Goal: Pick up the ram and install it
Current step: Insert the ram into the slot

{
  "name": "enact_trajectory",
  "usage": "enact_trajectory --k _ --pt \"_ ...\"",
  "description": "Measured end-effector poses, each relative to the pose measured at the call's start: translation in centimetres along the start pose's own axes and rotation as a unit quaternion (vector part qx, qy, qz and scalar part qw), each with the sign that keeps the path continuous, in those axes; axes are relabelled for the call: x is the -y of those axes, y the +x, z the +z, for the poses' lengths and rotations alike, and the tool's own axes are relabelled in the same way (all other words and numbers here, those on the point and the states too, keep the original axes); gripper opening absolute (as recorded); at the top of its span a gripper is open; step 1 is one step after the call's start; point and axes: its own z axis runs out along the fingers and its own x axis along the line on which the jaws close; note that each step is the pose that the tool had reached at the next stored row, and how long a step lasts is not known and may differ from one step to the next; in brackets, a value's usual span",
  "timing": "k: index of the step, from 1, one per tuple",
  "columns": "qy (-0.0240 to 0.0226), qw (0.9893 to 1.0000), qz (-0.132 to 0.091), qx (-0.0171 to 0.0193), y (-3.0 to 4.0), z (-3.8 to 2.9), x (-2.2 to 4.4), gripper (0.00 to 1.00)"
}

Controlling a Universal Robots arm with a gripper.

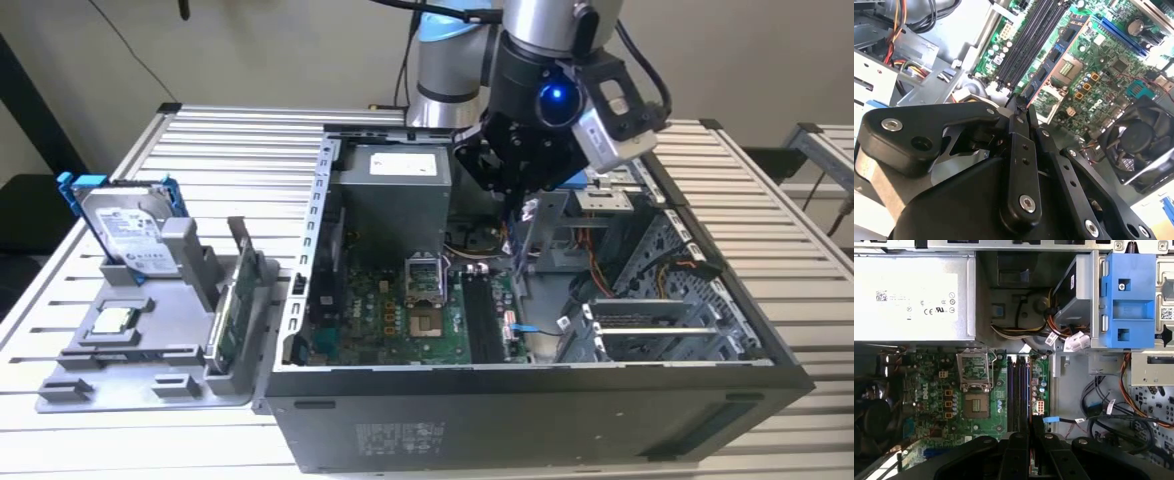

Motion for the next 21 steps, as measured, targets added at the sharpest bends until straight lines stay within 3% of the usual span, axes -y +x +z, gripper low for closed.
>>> enact_trajectory --k 21 --pt "0.0005 0.9998 0.022 0.0008 0.01 0.29 0.01 0.14"
